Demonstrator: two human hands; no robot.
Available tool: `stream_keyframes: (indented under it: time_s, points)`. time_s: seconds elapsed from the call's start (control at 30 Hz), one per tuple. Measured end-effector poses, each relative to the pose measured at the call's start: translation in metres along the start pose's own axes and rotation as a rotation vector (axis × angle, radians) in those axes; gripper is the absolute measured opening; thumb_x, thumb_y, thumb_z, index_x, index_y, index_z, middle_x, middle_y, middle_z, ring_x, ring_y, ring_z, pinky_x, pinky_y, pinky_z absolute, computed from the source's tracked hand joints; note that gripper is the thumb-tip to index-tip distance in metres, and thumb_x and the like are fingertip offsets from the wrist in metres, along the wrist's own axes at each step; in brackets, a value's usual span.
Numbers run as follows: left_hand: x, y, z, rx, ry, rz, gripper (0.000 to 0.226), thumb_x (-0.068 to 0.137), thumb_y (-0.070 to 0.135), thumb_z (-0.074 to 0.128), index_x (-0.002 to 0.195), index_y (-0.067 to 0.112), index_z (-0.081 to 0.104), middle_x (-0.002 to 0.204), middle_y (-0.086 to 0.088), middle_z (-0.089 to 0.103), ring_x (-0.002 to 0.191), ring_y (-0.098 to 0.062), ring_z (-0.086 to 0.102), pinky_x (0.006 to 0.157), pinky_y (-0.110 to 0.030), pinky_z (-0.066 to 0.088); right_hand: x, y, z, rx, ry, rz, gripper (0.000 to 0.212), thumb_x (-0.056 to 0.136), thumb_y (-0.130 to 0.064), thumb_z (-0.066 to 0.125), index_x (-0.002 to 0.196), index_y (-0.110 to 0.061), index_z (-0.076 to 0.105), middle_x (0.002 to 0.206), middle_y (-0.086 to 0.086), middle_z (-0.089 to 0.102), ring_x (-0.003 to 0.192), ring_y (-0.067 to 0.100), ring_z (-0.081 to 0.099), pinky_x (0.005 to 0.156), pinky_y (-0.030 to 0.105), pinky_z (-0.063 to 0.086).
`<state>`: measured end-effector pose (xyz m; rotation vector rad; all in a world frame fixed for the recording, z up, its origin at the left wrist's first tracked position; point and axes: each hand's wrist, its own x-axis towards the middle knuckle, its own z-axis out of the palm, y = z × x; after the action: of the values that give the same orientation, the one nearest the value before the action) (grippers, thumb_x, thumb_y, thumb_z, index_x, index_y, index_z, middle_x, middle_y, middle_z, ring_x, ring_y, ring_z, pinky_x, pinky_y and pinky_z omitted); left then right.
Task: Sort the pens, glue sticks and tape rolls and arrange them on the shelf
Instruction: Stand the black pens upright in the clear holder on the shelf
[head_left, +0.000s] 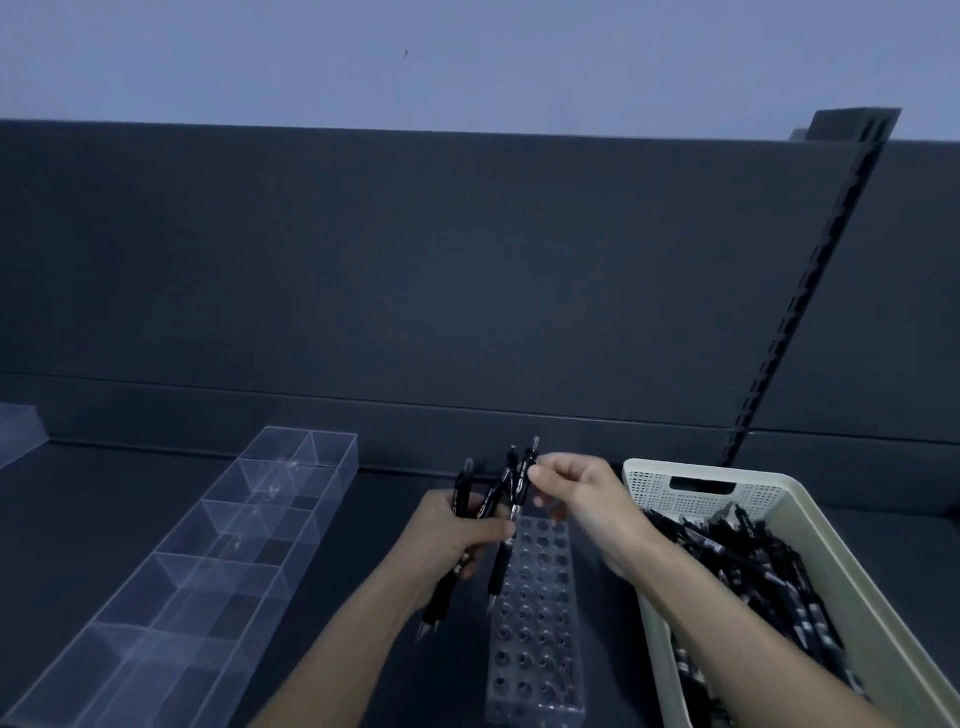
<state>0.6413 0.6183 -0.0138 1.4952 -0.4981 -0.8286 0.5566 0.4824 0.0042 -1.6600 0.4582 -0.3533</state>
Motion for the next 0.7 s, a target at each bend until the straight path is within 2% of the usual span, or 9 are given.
stream_keyframes:
  time_s: [0.13,0.27,0.37,0.47,0.53,0.6,0.7]
  points:
    - [0.001,0.0,0.004,0.016,0.033,0.02,0.017,0.078,0.0,0.069,0.065,0.009,0.063,0.045,0.005,0.052,0.038,-0.006,0.039,0.035,-0.018,0.029,-0.002,0.006,0.002,-0.104,-0.019,0.035,0.029,0.088,-0.014,0.061,0.06,-0.011,0.055,0.054,0.0,0.06,0.052,0.014,0.049,0.052,0.022,0.038]
    - [0.001,-0.002,-0.009,0.019,0.136,-0.042,0.022,0.089,0.019,0.06,0.07,0.008,0.061,0.062,-0.004,0.06,0.044,-0.01,0.043,0.037,-0.02,0.032,0.01,-0.002,-0.014,-0.207,0.199,-0.076,0.029,0.088,-0.008,0.06,0.06,-0.013,0.054,0.055,-0.002,0.062,0.047,0.001,0.057,0.053,0.017,0.042]
    - [0.001,-0.006,-0.018,-0.009,0.205,-0.107,0.016,0.092,0.016,0.053,0.077,0.009,0.052,0.062,-0.006,0.057,0.048,-0.013,0.044,0.039,-0.022,0.033,0.02,-0.001,-0.026,-0.322,0.317,-0.139,0.022,0.086,-0.008,0.059,0.066,-0.015,0.059,0.064,0.003,0.061,0.059,0.011,0.054,0.065,0.026,0.043]
    - [0.0,-0.008,-0.02,-0.039,0.207,-0.112,0.012,0.09,0.009,0.049,0.08,0.011,0.045,0.061,-0.007,0.054,0.049,-0.015,0.043,0.041,-0.023,0.033,0.025,0.01,-0.02,-0.36,0.262,-0.133,0.014,0.087,-0.008,0.058,0.076,-0.015,0.064,0.075,0.005,0.065,0.071,0.015,0.056,0.073,0.029,0.044]
    - [0.0,-0.01,-0.023,-0.019,0.188,-0.098,0.012,0.093,0.011,0.048,0.082,0.013,0.044,0.062,-0.007,0.054,0.05,-0.015,0.044,0.042,-0.023,0.033,0.027,0.017,-0.014,-0.413,0.232,-0.149,0.011,0.087,-0.009,0.058,0.081,-0.014,0.065,0.078,0.006,0.066,0.072,0.014,0.055,0.07,0.024,0.043]
    - [0.001,-0.011,-0.025,0.019,0.158,-0.082,0.012,0.096,0.018,0.047,0.085,0.015,0.046,0.061,-0.005,0.053,0.048,-0.015,0.045,0.042,-0.023,0.036,0.029,0.019,-0.011,-0.462,0.23,-0.173,0.009,0.088,-0.01,0.057,0.082,-0.011,0.064,0.076,0.007,0.064,0.069,0.014,0.052,0.06,0.015,0.038]
    - [0.001,-0.013,-0.027,-0.004,0.145,-0.085,0.012,0.097,0.025,0.046,0.089,0.016,0.047,0.057,-0.005,0.048,0.042,-0.015,0.046,0.043,-0.025,0.045,0.032,0.016,-0.011,-0.571,0.233,-0.205,0.011,0.088,-0.011,0.057,0.079,-0.007,0.061,0.071,0.008,0.061,0.065,0.014,0.048,0.055,0.013,0.035]
